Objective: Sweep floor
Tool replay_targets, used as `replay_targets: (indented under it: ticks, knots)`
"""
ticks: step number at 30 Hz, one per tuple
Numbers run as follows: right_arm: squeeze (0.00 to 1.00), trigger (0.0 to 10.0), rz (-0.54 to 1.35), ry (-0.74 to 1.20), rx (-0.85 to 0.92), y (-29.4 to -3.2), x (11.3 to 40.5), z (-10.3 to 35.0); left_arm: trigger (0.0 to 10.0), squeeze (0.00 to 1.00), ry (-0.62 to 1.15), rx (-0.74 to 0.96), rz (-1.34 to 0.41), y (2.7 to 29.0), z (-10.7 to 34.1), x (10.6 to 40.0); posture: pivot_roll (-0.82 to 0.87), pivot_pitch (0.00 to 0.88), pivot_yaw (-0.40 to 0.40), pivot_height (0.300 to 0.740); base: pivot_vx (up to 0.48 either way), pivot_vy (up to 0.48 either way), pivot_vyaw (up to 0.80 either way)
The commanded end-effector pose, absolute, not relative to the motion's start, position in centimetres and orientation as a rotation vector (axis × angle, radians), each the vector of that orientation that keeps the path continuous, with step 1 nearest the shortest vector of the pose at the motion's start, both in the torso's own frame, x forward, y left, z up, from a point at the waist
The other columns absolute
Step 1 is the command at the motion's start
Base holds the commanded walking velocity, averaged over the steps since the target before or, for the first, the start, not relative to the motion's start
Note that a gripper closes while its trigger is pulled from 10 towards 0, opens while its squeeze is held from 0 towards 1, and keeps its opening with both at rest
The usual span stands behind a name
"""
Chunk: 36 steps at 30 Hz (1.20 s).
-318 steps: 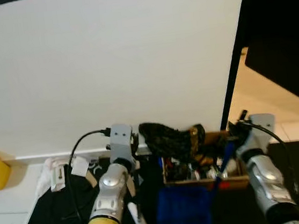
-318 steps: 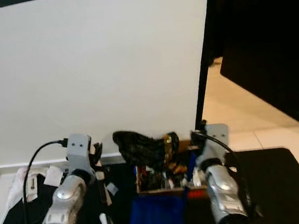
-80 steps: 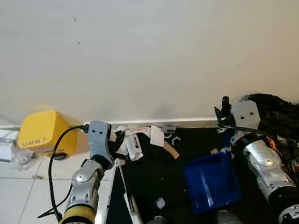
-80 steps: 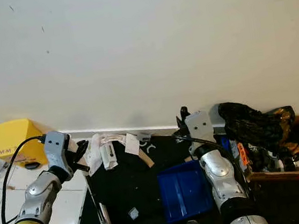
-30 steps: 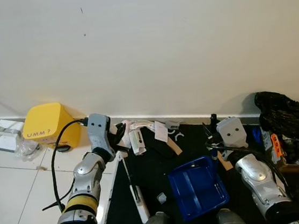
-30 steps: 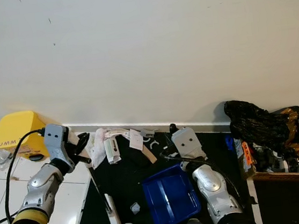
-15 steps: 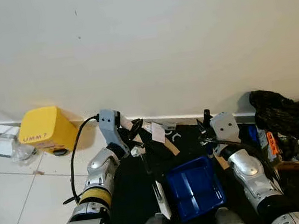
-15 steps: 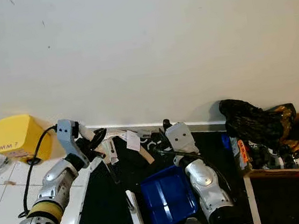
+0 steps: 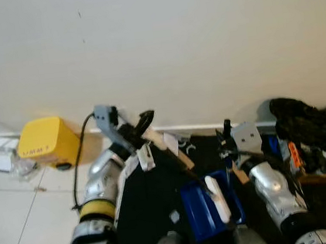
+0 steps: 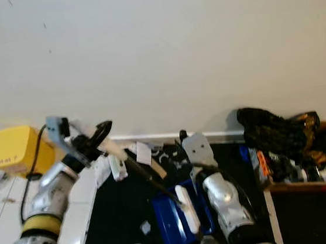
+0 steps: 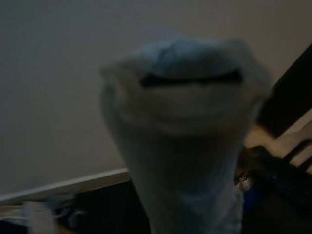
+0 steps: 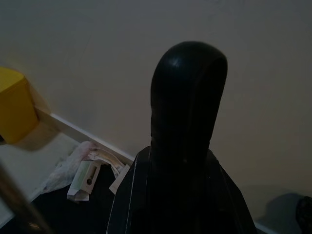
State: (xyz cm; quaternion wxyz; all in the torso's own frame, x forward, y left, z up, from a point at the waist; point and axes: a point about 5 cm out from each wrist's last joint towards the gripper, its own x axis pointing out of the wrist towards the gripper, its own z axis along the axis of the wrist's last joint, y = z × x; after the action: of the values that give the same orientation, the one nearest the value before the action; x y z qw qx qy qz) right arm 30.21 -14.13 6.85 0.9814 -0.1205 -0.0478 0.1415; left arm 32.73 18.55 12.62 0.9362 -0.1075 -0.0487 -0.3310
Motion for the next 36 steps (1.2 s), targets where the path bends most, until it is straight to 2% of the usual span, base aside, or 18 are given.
replay_targets:
  ticks: [1,5,9,10,13,16,19,27,28,36]
  knots:
    - [0.00,10.0,0.281,-0.093,-0.252,-14.2,30.0,6.6,10.0,0.00,-0.099,-0.093,-0.689,19.9,13.1,32.2,0.12,0.178,0.102,0.740,0.000,0.000,0.00]
    - [0.00,10.0,0.278,-0.090,-0.255,-14.5,30.0,6.5,10.0,0.00,-0.115,-0.026,-0.689,21.1,14.3,31.8,0.12,0.181,0.100,0.740,0.000,0.000,0.00]
    - [0.00,10.0,0.278,-0.088,-0.256,-14.5,30.0,6.4,10.0,0.00,-0.116,0.007,-0.700,21.3,14.8,31.6,0.11,0.183,0.099,0.740,0.000,0.000,0.00]
    - [0.00,10.0,0.278,-0.087,-0.258,-14.6,29.9,6.4,10.0,0.00,-0.107,0.079,-0.711,21.3,14.8,31.3,0.11,0.183,0.099,0.740,0.000,0.000,0.00]
    - [0.00,10.0,0.277,-0.085,-0.259,-14.7,29.9,6.4,10.0,0.00,-0.087,0.118,-0.700,21.2,14.0,31.3,0.11,0.187,0.095,0.740,0.000,0.000,0.00]
    - [0.00,10.0,0.277,-0.085,-0.259,-14.7,29.9,6.4,10.0,0.00,-0.046,0.138,-0.684,21.1,12.4,31.2,0.10,0.189,0.094,0.740,0.000,0.000,0.00]
    - [0.00,10.0,0.280,-0.090,-0.260,-14.6,29.9,6.5,10.0,0.00,0.084,0.157,-0.650,20.6,8.2,30.3,0.09,0.190,0.094,0.740,0.000,0.000,0.00]
    - [0.00,10.0,0.272,-0.095,-0.268,-15.0,29.9,6.6,10.0,0.00,0.124,0.082,-0.560,20.1,6.2,29.9,0.07,0.198,0.093,0.740,0.000,0.000,0.00]
    - [0.00,10.0,0.265,-0.095,-0.273,-15.4,29.8,6.6,10.0,0.00,0.112,0.028,-0.519,19.7,5.7,29.8,0.06,0.214,0.086,0.740,0.000,0.000,0.00]
    - [0.00,10.0,0.256,-0.104,-0.272,-15.5,29.6,6.7,10.0,0.00,0.048,-0.083,-0.441,19.5,6.2,30.6,0.07,0.272,0.086,0.740,0.000,0.000,0.00]
